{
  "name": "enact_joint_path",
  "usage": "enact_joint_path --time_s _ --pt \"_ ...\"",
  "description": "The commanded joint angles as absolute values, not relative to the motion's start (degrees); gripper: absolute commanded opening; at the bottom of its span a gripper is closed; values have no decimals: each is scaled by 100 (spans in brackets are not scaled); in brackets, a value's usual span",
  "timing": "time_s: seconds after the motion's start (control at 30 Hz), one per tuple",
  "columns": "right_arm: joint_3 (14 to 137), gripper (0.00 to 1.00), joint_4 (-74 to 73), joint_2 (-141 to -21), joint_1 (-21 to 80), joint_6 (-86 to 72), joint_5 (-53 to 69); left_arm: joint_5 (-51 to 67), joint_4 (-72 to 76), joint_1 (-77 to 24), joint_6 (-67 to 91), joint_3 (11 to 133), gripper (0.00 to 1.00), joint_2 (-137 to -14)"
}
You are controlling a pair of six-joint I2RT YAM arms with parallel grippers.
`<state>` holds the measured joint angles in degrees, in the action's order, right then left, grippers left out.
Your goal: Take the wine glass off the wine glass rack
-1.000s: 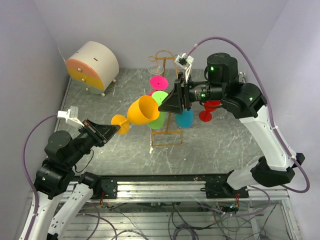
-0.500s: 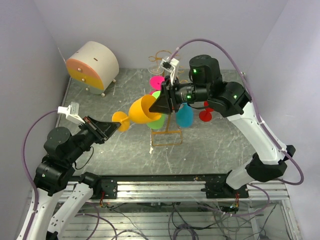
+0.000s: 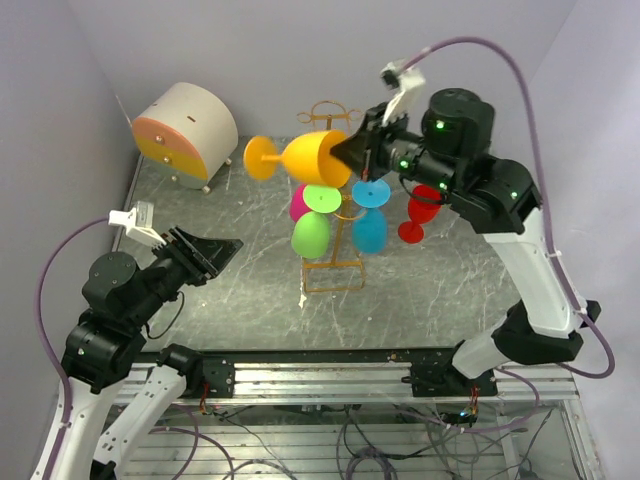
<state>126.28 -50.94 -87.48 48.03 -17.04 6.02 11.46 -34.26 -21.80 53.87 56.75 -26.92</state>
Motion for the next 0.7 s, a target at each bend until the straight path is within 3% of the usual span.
enact_joint_path --time_s 0.0,0.2,0.3,0.47,0.67 --pt "12861 0 -4575 -8410 4635 -1698 -1503 605 -3885 -2202 5038 5935 58 -2729" --pt "12718 0 -4057 -8211 4467 -966 -4547 -84 -4276 -2206 4415 6131 58 -2877" --pt "12603 0 -4034 -8347 3817 -604 -5120 -446 -4421 -2206 4086 6169 56 -2952" --pt "12347 0 -4451 -8686 1033 -1297 -3196 -818 -4462 -2206 3745 6037 56 -2954" --pt "12040 0 -4918 -9473 -996 -2235 -1211 -1025 -4556 -2206 3529 5882 55 -2975"
